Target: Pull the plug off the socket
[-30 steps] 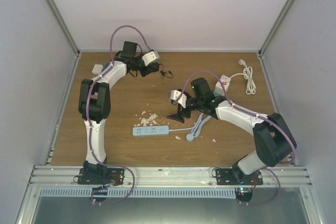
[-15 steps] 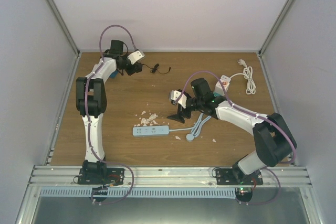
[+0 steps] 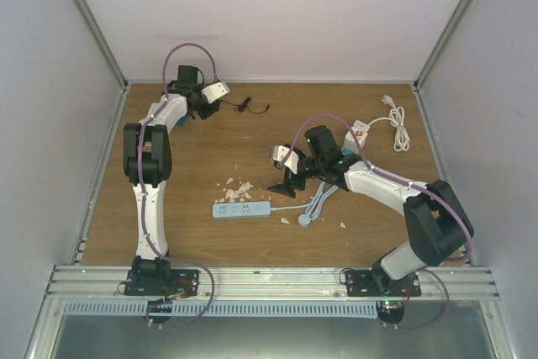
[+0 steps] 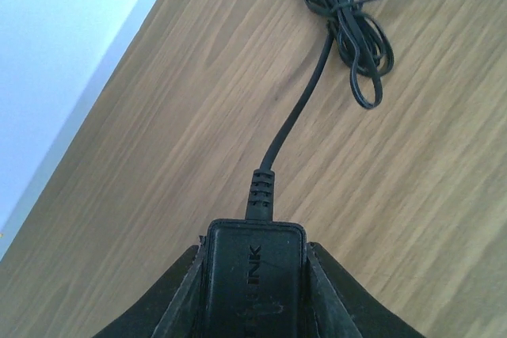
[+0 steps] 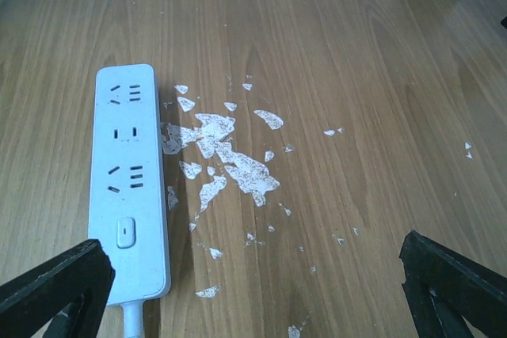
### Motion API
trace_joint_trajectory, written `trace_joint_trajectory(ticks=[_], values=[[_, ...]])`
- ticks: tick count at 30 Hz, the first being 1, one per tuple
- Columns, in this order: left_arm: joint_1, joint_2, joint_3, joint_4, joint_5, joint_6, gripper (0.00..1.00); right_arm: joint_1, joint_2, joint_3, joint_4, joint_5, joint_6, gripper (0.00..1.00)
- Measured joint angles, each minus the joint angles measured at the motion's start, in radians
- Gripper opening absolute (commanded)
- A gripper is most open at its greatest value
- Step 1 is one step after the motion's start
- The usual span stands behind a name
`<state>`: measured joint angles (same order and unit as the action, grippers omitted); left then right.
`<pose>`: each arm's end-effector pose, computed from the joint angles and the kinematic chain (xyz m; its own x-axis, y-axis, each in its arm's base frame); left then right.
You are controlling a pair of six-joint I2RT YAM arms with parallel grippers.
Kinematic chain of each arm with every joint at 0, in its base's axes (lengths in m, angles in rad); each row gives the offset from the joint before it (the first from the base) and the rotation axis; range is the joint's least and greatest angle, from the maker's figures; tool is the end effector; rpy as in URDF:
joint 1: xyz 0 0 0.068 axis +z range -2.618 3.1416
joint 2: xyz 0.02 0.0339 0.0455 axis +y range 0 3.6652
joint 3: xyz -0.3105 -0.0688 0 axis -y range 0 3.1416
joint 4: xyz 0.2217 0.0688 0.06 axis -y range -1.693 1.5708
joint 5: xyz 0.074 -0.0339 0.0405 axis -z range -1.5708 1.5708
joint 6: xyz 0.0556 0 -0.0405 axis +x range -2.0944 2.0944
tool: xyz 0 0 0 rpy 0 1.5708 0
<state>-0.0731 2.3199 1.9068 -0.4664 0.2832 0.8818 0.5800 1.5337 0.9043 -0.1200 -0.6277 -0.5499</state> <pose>0.5372 -0.0549 0.2087 -0.2972 0.7649 -0.5715 0.7506 0.5571 0.3552 0.2415 0.1973 0.2607 -0.0660 -0.5490 -0.8332 -0.9826 0.1812 -0.0415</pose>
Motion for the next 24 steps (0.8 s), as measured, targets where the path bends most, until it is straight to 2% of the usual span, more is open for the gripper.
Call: trace_joint_trajectory(ticks=[4,12,20,24], values=[[0.000,0.006,-0.026,0.047,-0.053,0.031,0.33,0.000,0.002,0.000,0.000,0.001,-0.002,1.00],[-0.005,0.005,-0.119,0.130,-0.126,0.087,0.49,0.000,0.005,0.000,0.000,0.002,-0.003,1.00],[-0.012,-0.061,-0.246,0.178,-0.097,0.112,0.73,0.000,0.006,0.000,0.000,0.003,-0.003,1.00],[-0.018,-0.103,-0.296,0.163,-0.070,0.116,0.80,0.000,0.006,0.000,0.000,0.003,-0.003,1.00]])
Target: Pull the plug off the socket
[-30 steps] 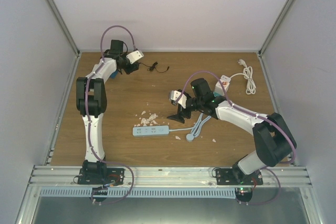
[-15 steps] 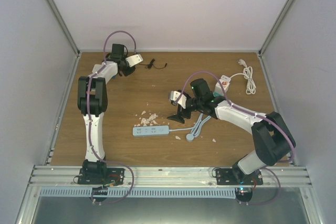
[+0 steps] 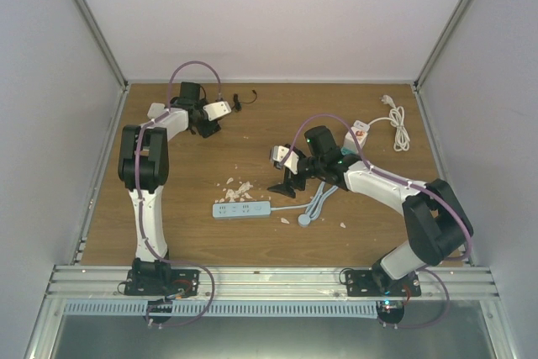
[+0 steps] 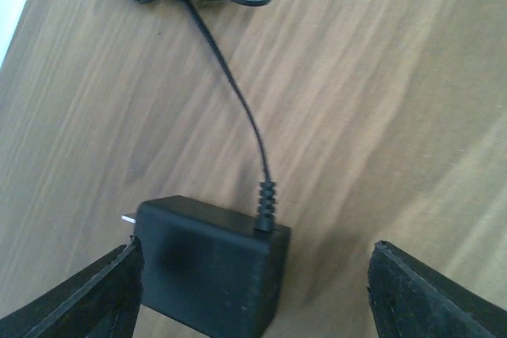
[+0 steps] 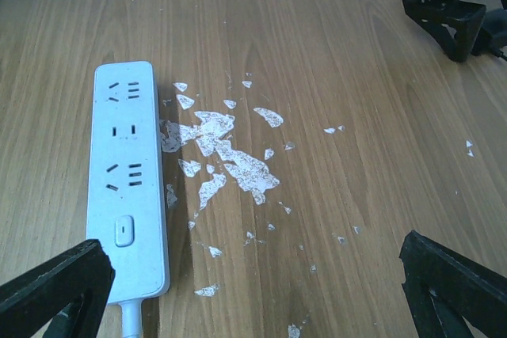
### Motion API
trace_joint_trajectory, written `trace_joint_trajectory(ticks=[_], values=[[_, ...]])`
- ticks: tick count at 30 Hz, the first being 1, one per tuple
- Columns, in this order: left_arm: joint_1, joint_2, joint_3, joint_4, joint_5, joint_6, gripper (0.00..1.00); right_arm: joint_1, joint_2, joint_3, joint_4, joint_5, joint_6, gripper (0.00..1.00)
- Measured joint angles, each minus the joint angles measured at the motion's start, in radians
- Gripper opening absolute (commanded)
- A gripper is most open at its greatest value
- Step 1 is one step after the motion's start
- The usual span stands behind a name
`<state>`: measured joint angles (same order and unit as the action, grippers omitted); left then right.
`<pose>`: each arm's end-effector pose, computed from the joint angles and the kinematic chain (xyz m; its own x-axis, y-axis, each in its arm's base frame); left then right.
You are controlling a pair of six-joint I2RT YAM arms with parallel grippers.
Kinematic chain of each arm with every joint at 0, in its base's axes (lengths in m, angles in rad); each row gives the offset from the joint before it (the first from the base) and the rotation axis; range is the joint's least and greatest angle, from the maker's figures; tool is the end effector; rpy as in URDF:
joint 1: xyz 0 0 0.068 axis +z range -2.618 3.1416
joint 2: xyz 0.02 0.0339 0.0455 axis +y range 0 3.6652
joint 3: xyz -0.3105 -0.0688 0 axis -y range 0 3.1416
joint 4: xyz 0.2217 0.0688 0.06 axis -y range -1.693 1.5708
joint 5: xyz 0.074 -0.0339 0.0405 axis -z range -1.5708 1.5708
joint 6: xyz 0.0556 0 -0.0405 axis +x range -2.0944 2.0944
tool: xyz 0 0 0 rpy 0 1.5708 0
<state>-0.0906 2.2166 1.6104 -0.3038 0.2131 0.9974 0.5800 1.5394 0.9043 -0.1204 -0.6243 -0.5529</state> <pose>0.4989 -0.0571 0.1831 -0.2437 0.8466 -0.4732 0.7786 0.4617 0.4250 0.2424 0.1976 0.2590 -0.0677 -0.5537 -0.8299 -0.9825 0.1818 -0.0412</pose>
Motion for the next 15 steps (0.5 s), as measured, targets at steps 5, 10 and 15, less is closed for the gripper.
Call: trace_joint_trajectory(ticks=[5,10,15], values=[[0.000,-0.047,-0.036,-0.038,0.036,-0.003,0.85,0.000,0.000,0.000,0.000,0.000,0.000,1.00],[0.000,-0.121,-0.069,-0.079,0.088,-0.019,0.87,-0.001,0.000,0.000,-0.001,0.000,-0.001,1.00],[0.000,-0.236,-0.136,-0.098,0.144,-0.029,0.90,-0.006,0.000,0.000,-0.023,0.001,-0.027,1.00]])
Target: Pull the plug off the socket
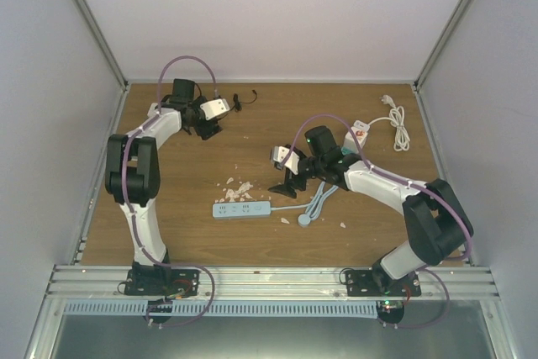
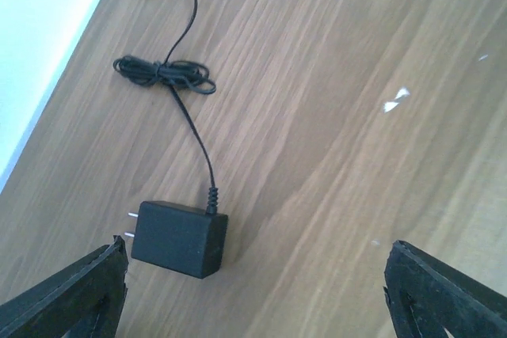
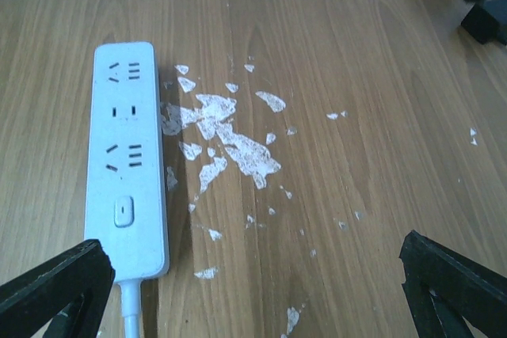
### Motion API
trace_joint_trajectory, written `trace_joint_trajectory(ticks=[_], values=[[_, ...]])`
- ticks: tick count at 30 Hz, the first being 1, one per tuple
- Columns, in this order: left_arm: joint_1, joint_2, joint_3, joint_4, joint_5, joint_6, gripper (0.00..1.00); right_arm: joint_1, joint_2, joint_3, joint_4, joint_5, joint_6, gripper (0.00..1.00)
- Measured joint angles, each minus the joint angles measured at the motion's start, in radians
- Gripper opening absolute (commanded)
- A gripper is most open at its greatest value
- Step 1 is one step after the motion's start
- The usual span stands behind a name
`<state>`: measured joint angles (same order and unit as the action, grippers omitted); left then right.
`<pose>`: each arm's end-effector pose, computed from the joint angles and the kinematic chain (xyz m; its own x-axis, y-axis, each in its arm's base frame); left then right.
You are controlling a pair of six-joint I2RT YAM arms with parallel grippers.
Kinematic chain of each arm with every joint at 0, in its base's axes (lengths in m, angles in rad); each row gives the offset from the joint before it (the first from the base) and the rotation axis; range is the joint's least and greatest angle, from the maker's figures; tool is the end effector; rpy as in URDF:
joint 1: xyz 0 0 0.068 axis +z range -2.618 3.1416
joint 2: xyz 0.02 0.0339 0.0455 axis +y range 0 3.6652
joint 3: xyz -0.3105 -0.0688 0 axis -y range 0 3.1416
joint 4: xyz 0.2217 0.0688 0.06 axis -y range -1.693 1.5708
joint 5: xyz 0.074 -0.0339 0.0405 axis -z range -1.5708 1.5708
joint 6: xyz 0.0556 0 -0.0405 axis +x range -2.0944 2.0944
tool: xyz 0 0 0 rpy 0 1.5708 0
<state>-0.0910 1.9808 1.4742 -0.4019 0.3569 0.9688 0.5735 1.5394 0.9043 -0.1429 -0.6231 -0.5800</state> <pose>0.4407 -0.0597 0.2437 -0.1982 0.7936 -0.5753 0.8166 0.4583 0.3508 0.2421 0.1950 0.2570 -0.0603 -0.5688 -0.8203 -0.9837 0.1732 -0.0478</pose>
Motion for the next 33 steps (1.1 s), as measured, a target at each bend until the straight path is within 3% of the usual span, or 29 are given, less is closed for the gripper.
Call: trace_joint_trajectory(ticks=[4,21,33], values=[[-0.004,-0.079,-0.057,-0.009,0.043,-0.018,0.99,-0.018,0.003,0.016,-0.074,0.028,-0.064,0.99],[-0.154,-0.222,-0.225,-0.064,0.144,-0.109,0.99,-0.121,0.016,-0.013,-0.453,0.235,-0.534,0.95],[-0.169,-0.242,-0.304,-0.040,0.155,-0.155,0.99,-0.146,0.082,0.007,-0.512,0.202,-0.590,0.88]])
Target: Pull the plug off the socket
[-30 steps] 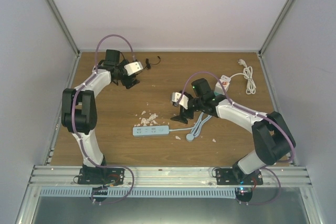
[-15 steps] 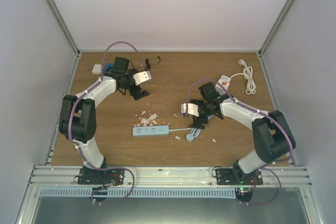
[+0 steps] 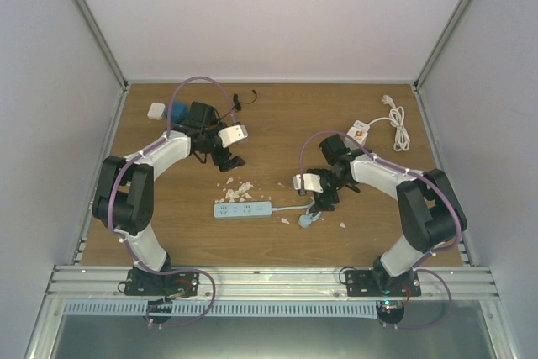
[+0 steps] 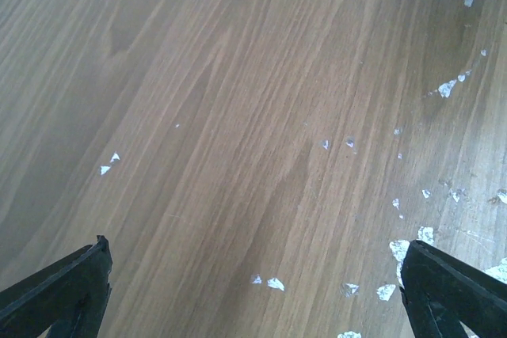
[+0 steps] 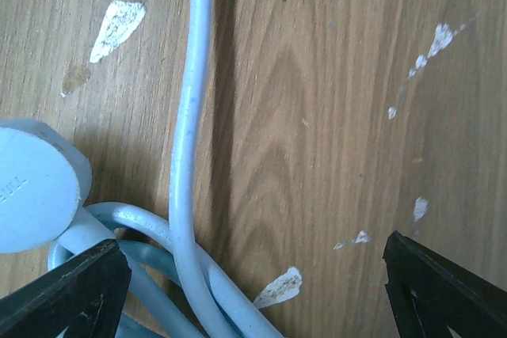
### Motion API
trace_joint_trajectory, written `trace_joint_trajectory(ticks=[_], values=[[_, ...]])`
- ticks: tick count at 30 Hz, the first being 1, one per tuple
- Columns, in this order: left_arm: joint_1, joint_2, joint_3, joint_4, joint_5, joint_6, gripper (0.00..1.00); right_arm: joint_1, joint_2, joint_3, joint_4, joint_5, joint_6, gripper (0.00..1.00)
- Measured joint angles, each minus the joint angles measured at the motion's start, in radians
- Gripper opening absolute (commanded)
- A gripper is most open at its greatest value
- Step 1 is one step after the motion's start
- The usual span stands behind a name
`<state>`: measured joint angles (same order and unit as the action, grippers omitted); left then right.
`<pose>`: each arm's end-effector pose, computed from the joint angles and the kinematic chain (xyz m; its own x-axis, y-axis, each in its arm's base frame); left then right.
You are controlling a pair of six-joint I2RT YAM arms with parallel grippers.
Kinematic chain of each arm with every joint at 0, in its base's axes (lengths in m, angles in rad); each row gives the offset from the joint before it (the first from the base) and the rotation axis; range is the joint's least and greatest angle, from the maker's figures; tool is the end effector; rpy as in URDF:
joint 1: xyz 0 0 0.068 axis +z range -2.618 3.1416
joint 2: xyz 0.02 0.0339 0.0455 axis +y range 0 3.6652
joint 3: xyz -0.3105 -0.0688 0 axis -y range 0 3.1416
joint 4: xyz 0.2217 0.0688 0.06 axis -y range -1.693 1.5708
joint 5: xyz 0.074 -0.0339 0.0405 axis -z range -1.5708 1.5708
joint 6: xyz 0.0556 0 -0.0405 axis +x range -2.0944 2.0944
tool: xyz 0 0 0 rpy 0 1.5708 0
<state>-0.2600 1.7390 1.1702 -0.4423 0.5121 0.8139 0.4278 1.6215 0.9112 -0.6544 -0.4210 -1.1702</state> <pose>0.3371 -0.1179 0.2470 -0.2167 0.7134 -0.6664 0.9219 0.3742 0.1008 0.2349 0.1321 0.2024 0.0714 -0.8911 -0.4482 -0.9974 -0.0636 -0.0324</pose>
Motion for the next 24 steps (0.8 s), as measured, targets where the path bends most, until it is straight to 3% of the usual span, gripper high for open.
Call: trace_joint_trajectory(ticks=[24], values=[[0.000,-0.019,-0.059,0.023,0.084,0.038,0.99,-0.359,-0.101,-0.183,-0.086,-0.048,-0.110,0.72]])
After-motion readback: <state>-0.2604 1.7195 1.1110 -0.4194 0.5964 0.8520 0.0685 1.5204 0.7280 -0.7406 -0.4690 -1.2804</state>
